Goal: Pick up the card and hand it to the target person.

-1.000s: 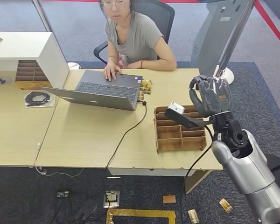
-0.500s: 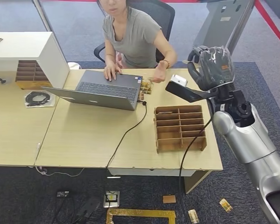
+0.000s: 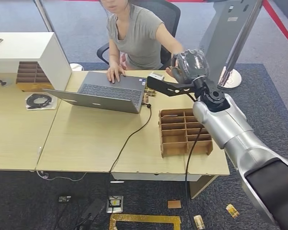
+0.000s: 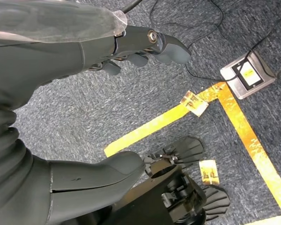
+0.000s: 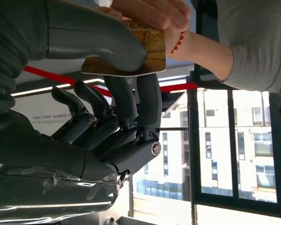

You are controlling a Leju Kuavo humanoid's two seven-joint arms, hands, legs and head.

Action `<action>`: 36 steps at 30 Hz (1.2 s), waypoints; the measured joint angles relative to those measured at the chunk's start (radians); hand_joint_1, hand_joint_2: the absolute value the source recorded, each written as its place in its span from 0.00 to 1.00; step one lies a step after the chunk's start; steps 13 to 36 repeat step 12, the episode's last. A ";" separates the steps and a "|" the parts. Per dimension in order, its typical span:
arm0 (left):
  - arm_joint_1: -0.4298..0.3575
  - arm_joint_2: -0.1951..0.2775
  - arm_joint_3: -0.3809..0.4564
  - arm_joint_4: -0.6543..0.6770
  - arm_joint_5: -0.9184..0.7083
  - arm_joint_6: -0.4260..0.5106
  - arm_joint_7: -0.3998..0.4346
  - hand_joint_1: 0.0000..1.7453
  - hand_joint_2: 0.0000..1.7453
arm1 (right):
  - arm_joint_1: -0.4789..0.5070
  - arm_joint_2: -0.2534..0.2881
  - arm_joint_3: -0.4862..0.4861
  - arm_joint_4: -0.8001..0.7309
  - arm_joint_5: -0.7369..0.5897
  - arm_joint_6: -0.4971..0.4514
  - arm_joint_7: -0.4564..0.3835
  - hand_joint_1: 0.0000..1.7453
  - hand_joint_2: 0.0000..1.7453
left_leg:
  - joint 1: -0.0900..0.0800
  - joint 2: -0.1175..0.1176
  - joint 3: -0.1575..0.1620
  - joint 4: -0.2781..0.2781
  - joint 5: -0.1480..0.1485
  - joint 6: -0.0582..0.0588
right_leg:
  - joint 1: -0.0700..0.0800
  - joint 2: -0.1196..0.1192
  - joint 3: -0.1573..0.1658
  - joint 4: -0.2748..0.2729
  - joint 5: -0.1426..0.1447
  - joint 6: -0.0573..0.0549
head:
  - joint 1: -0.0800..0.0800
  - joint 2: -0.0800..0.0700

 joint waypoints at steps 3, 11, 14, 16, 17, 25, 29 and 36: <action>0.001 0.000 0.000 0.000 0.001 0.002 0.000 0.00 1.00 | -0.017 0.027 0.018 0.055 0.008 0.003 0.005 0.16 1.00 | 0.000 0.000 0.000 0.000 0.000 0.000 | 0.000 0.000 0.000 0.000 0.000 0.000 | 0.000 0.000; 0.003 0.000 0.000 0.000 0.003 0.002 -0.001 0.00 1.00 | -0.025 0.048 0.034 0.103 -0.079 0.098 -0.043 0.00 1.00 | 0.000 0.000 0.000 0.001 0.000 0.000 | 0.000 0.001 0.000 0.000 0.000 0.000 | 0.001 0.000; 0.004 0.000 0.000 0.000 0.004 0.001 -0.002 0.00 1.00 | -0.024 0.048 0.034 0.102 -0.089 0.105 -0.047 0.00 1.00 | 0.000 0.001 0.001 0.001 0.000 0.000 | 0.000 0.001 0.000 0.000 0.000 0.000 | 0.001 0.000; 0.004 0.000 0.000 0.000 0.004 0.001 -0.002 0.00 1.00 | -0.024 0.048 0.034 0.102 -0.089 0.105 -0.047 0.00 1.00 | 0.000 0.001 0.001 0.001 0.000 0.000 | 0.000 0.001 0.000 0.000 0.000 0.000 | 0.001 0.000; 0.004 0.000 0.000 0.000 0.004 0.001 -0.002 0.00 1.00 | -0.024 0.048 0.034 0.102 -0.089 0.105 -0.047 0.00 1.00 | 0.000 0.001 0.001 0.001 0.000 0.000 | 0.000 0.001 0.000 0.000 0.000 0.000 | 0.001 0.000; 0.004 0.000 0.000 0.000 0.004 0.001 -0.002 0.00 1.00 | -0.024 0.048 0.034 0.102 -0.089 0.105 -0.047 0.00 1.00 | 0.000 0.001 0.001 0.001 0.000 0.000 | 0.000 0.001 0.000 0.000 0.000 0.000 | 0.001 0.000; 0.004 0.000 0.000 0.000 0.004 0.001 -0.002 0.00 1.00 | -0.024 0.048 0.034 0.102 -0.089 0.105 -0.047 0.00 1.00 | 0.000 0.001 0.001 0.001 0.000 0.000 | 0.000 0.001 0.000 0.000 0.000 0.000 | 0.001 0.000; 0.004 0.000 0.000 0.000 0.004 0.001 -0.002 0.00 1.00 | -0.024 0.048 0.034 0.102 -0.089 0.105 -0.047 0.00 1.00 | 0.000 0.001 0.001 0.001 0.000 0.000 | 0.000 0.001 0.000 0.000 0.000 0.000 | 0.001 0.000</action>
